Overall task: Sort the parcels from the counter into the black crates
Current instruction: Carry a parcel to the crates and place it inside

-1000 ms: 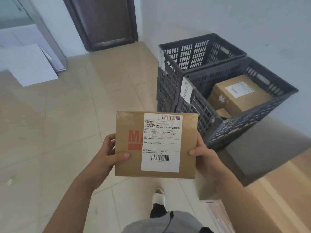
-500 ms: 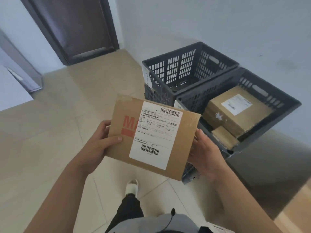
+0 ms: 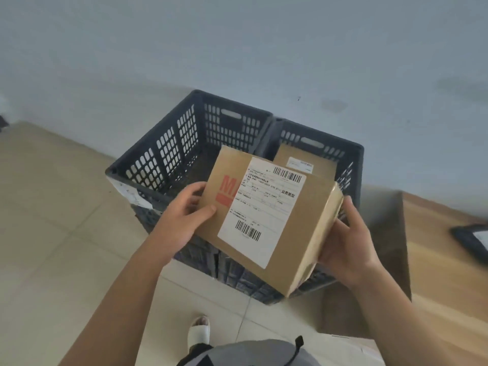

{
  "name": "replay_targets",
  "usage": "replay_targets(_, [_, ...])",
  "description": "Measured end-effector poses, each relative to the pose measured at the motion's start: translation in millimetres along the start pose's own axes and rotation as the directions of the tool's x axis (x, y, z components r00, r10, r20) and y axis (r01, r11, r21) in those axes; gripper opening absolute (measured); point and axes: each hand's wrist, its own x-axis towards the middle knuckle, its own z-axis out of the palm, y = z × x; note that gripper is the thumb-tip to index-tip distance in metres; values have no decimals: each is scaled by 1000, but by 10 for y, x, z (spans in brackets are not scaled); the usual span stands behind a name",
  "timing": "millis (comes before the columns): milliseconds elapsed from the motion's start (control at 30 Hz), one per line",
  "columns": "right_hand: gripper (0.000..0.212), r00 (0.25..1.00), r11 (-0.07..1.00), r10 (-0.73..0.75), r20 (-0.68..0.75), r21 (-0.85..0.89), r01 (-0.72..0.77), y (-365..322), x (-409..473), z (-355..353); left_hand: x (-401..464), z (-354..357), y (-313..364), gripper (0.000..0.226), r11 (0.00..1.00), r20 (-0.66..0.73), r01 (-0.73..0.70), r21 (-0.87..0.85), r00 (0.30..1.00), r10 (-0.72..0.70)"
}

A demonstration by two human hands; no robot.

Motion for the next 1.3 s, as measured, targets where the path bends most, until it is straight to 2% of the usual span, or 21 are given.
replay_targets(133, [75,976,986,-109,-187,104,130,-149,58,15,570,260,315,50,988,209,-104,111,975,79])
replay_targets(200, [70,947,976,-169,-274,83,199,-169,78,-35,750,543,421,48,988,366,-114,107,928,68])
replay_targets(300, [57,875,984,-147,-461,17,175,-130,174,-112,868,1035,602,81,996,581,84,34,809,-88])
replay_targets(367, [54,857,993,-96,-506,11,118,-99,274,-174,893,1288,631,85,989,634,135,54,761,-138])
replay_targets(433, [57,864,996,-42,-502,48,77,-118,385,-268,923,1432,662,89,981,626,168,100,756,-193])
replay_targets(500, [62,878,992,28,-477,119,33,-191,496,-374,1064,1545,627,102,972,626,194,128,744,-232])
replay_targets(567, [64,892,976,113,-437,218,-16,-252,631,-465,1216,1554,561,120,967,534,215,133,807,-253])
replay_targets(600, [61,901,970,137,-413,239,-38,-267,698,-490,1289,1459,490,113,970,500,212,115,832,-241])
replay_targets(667, [48,921,973,144,-362,220,-66,-270,819,-504,1253,1400,490,76,967,375,247,57,893,-250])
replay_targets(767, [37,940,978,151,-307,183,-97,-253,949,-467,1171,1370,476,88,917,293,397,-31,881,-372])
replay_targets(867, [32,957,980,146,-250,168,-106,-227,1056,-402,1218,1367,375,79,914,292,398,-74,885,-362])
replay_targets(967, [48,970,995,68,-233,91,-48,-142,1124,-369,1313,1451,302,57,927,249,360,-107,912,-325])
replay_targets(1100, [77,975,998,41,-216,62,-29,-31,1141,-318,1395,1422,273,55,923,254,367,-116,909,-330])
replay_targets(1300, [83,979,995,83,-186,-40,-92,119,1088,-241,1379,1180,95,52,897,315,439,49,845,-431])
